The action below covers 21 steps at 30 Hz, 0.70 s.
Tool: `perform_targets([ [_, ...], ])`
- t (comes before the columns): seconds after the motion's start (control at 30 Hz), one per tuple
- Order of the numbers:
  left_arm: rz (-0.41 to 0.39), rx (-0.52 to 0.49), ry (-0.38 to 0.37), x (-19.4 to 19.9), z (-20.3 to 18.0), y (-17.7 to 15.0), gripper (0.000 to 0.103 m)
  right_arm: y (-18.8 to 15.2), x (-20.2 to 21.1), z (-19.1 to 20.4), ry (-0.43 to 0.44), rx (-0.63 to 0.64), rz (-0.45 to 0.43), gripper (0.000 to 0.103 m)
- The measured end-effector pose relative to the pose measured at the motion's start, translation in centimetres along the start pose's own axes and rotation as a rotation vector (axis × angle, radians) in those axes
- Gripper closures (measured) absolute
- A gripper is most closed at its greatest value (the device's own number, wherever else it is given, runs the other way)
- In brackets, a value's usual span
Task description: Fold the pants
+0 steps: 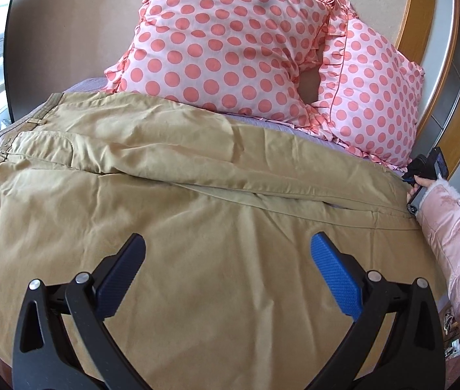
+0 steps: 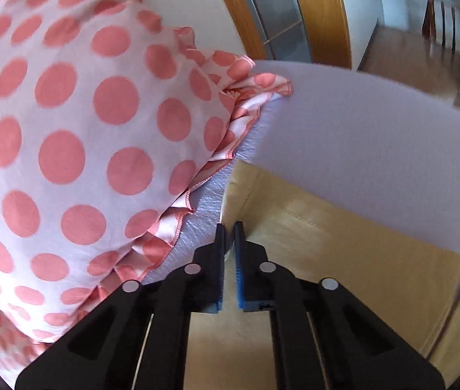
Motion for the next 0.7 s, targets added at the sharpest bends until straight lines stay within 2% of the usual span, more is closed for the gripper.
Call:
perform_targets([
  [0.07, -0.018, -0.002, -0.009, 0.4, -0.1, 0.1, 0.002, -0.5, 1.4, -0.9, 0.128, -0.051, 0.019, 0.099],
  [0.2, -0.055, -0.003, -0.016, 1.0, -0.1, 0.4, 0.002, -3.0, 7.2, -3.5, 0.328, -0.038, -0.002, 0.1],
  [0.3, -0.06, -0.013, 0.001, 1.2, 0.1, 0.7, 0.002, -7.1, 13.2, -6.5, 0.443, -0.025, -0.014, 0.1],
  [0.43, -0.038, -0.038, 0.03, 0.7, 0.2, 1.4, 0.002, -13.4, 16.3, -11.2, 0.414, -0.02, 0.033, 0.1],
  [0.53, -0.052, -0.066, 0.024, 0.5, -0.3, 2.3, 0.002, -14.7, 16.6, -12.1, 0.395, -0.015, 0.076, 0.098],
  [0.6, -0.061, -0.093, -0.008, 0.6, -0.7, 2.6, 0.002, -14.7, 16.7, -12.1, 0.374, -0.03, 0.08, 0.084],
  [0.63, -0.068, -0.102, -0.044, 0.7, -0.9, 2.6, 0.002, -14.4, 16.5, -12.3, 0.362, -0.038, 0.087, 0.065],
  [0.67, -0.071, -0.1, -0.08, 0.9, -0.8, 2.5, 0.002, -14.4, 16.2, -12.4, 0.348, -0.045, 0.095, 0.054],
  [0.7, -0.065, -0.088, -0.101, 1.0, -0.7, 2.5, 0.002, -14.2, 15.9, -12.4, 0.34, -0.054, 0.102, 0.054],
])
Point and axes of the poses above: each gripper's, at about its wrist camera, not at the fingertips, and x roughly against the way its jaws point, z to its left, y to its top, the point moved 9 cm from there along -x, roughly the way its jaws point, and after that the axes turned 8 degrees about z, right-handed, at the moved point
